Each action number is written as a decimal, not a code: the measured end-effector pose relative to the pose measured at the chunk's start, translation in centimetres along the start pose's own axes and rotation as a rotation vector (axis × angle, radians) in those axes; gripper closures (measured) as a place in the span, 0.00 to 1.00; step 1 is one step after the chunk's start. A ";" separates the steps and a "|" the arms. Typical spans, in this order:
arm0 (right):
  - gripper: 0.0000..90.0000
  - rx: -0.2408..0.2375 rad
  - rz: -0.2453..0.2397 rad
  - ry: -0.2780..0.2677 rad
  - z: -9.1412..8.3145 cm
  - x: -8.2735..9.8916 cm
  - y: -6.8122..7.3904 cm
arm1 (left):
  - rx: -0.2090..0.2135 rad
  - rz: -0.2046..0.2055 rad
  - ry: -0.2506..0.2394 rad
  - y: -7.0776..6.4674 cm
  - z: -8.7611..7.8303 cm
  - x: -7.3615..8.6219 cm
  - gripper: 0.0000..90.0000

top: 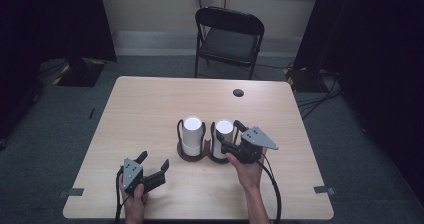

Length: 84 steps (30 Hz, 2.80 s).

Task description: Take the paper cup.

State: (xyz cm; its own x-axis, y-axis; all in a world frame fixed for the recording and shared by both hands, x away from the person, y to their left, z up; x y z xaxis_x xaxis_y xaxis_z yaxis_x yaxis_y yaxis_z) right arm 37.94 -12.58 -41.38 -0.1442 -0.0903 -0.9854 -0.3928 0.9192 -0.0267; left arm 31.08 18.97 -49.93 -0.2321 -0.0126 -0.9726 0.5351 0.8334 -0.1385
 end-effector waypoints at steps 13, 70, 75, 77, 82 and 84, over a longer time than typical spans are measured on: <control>0.29 -0.007 0.013 0.037 1.8 0.6 -0.2 | -0.005 0.015 -0.008 -0.1 -0.1 0.0 0.18; 0.38 0.015 0.018 0.027 1.8 -1.1 -0.4 | 0.044 0.034 0.005 -0.2 0.0 0.0 0.18; 0.38 0.020 0.003 0.023 1.7 -1.7 -0.4 | 0.049 0.037 0.015 -0.2 0.1 0.0 0.18; 0.38 0.018 0.005 0.019 1.7 -1.9 -0.4 | 0.047 0.034 0.010 -0.2 0.1 0.0 0.18; 0.38 0.020 0.011 0.014 1.6 -2.3 -0.4 | 0.041 0.033 0.011 -0.2 0.1 0.0 0.18; 0.38 0.020 0.006 0.004 1.6 -2.4 -0.4 | 0.039 0.033 0.010 -0.2 0.1 0.0 0.21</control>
State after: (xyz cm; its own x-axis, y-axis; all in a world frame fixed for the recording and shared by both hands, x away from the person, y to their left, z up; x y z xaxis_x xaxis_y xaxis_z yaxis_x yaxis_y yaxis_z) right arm 39.92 -12.08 -39.29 -0.1500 -0.0865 -0.9849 -0.3733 0.9274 -0.0246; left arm 31.03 18.78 -49.92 -0.2219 0.0205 -0.9749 0.5738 0.8111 -0.1136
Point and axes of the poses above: each handheld gripper's, and its own axes: z roughly forward along the jaws, x roughly out of its underside, y roughly to its left, the point moved 1 cm from there along z, roughly forward along the jaws, and after that the axes turned 10 degrees about x, right-handed, at the moved point
